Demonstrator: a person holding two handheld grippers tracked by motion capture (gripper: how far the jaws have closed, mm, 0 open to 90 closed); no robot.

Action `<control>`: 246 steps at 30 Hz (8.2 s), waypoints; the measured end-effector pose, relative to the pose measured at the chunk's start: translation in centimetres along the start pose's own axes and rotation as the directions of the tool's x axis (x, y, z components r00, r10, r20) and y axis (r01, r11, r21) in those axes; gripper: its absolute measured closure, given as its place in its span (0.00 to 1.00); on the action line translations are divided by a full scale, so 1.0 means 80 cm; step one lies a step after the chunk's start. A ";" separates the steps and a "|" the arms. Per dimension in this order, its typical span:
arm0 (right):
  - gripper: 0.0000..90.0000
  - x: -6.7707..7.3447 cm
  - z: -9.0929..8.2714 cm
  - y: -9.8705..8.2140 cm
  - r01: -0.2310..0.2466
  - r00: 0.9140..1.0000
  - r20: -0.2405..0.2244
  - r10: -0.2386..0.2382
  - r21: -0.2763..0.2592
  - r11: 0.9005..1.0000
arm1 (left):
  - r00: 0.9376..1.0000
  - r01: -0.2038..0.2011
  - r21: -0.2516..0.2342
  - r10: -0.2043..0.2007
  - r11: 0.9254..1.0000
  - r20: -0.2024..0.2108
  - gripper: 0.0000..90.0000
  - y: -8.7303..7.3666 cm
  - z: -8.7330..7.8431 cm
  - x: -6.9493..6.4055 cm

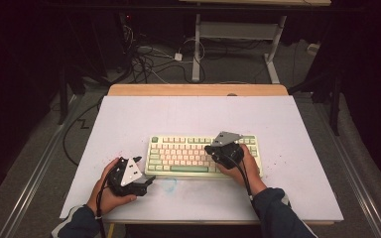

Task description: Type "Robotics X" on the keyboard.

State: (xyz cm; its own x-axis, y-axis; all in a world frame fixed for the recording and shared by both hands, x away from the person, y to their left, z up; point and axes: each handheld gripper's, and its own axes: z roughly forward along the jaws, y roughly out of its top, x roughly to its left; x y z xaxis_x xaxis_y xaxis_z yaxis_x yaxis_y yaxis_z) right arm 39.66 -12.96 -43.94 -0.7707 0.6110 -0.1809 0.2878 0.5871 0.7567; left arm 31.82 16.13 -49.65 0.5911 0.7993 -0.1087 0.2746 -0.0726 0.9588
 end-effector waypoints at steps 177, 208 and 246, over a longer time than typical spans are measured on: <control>0.24 0.011 -0.120 -0.125 0.000 0.974 0.224 0.043 -0.190 0.982 | 0.992 -0.048 -0.083 0.057 0.995 0.116 0.23 0.054 0.042 -0.056; 0.44 0.012 -0.112 -0.113 -0.023 0.983 0.177 0.052 -0.164 0.986 | 1.000 -0.010 -0.078 0.007 0.997 -0.030 0.22 0.008 -0.011 -0.007; 1.00 0.010 0.006 -0.003 0.006 0.999 0.045 -0.008 0.051 0.999 | 1.000 -0.023 0.002 0.023 1.000 -0.001 0.22 -0.004 -0.006 -0.012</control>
State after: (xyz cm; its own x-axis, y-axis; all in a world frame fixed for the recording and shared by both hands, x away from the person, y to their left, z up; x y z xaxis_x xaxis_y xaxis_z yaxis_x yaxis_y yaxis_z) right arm 39.25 -12.40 -44.55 -0.7468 0.6294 -0.2149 0.3119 0.6167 0.7228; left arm 30.78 15.72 -49.74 0.5969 0.7977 -0.0860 0.2622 -0.0926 0.9606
